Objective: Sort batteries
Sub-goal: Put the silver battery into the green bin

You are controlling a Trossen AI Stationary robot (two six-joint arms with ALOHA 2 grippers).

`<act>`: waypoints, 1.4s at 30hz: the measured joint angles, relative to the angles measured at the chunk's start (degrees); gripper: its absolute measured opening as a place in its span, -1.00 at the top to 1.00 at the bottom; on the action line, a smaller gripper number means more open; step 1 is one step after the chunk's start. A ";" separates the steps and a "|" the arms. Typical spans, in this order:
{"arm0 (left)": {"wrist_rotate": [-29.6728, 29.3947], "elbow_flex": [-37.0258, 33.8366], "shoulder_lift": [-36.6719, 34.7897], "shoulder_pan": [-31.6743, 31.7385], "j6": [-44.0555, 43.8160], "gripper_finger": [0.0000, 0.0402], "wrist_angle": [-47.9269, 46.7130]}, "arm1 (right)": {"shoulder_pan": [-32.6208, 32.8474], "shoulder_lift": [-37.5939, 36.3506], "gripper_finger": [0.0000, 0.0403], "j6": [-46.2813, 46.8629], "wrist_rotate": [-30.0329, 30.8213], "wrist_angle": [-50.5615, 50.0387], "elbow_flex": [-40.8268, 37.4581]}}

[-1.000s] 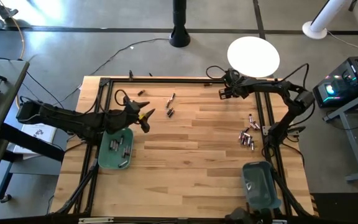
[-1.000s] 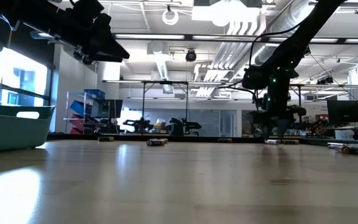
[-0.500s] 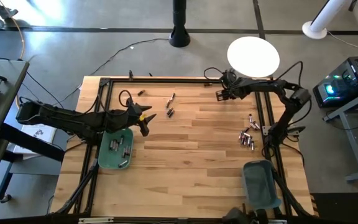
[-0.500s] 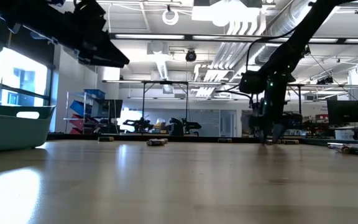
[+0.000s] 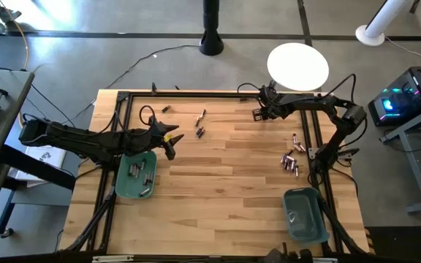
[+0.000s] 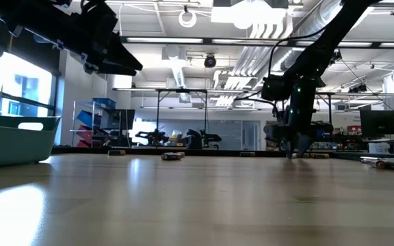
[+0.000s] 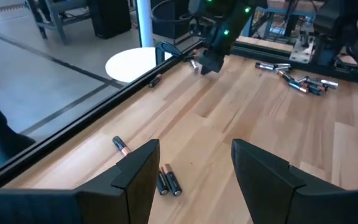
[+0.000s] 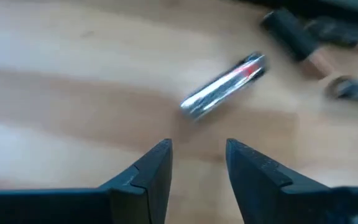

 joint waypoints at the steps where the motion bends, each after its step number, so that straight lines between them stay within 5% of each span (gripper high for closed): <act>1: 0.01 0.00 0.00 0.00 0.03 0.03 0.33 | -0.02 -0.75 0.28 0.02 -1.26 -0.03 0.00; 6: 0.00 0.02 0.00 0.17 0.78 0.03 3.89 | -0.62 -4.35 0.28 -4.84 -6.96 0.13 0.15; 11: 2.41 0.07 0.00 2.67 4.45 0.03 9.14 | -2.57 -4.41 0.27 -24.23 -14.23 -5.11 5.90; 18: 3.21 0.07 0.00 8.31 6.90 0.03 11.89 | -3.98 1.49 0.01 -53.54 -9.48 -17.89 17.24; 24: 4.58 0.07 0.00 10.49 6.50 0.03 11.86 | -3.83 5.67 -0.15 -77.73 -5.64 -21.91 19.34; 32: 6.50 0.07 0.00 10.60 5.54 0.03 11.82 | -3.83 10.61 -0.16 -86.59 4.16 -24.46 18.86; 42: 6.49 0.07 0.00 10.60 5.03 0.03 11.79 | -3.08 12.45 -0.06 -88.58 4.89 -19.64 18.86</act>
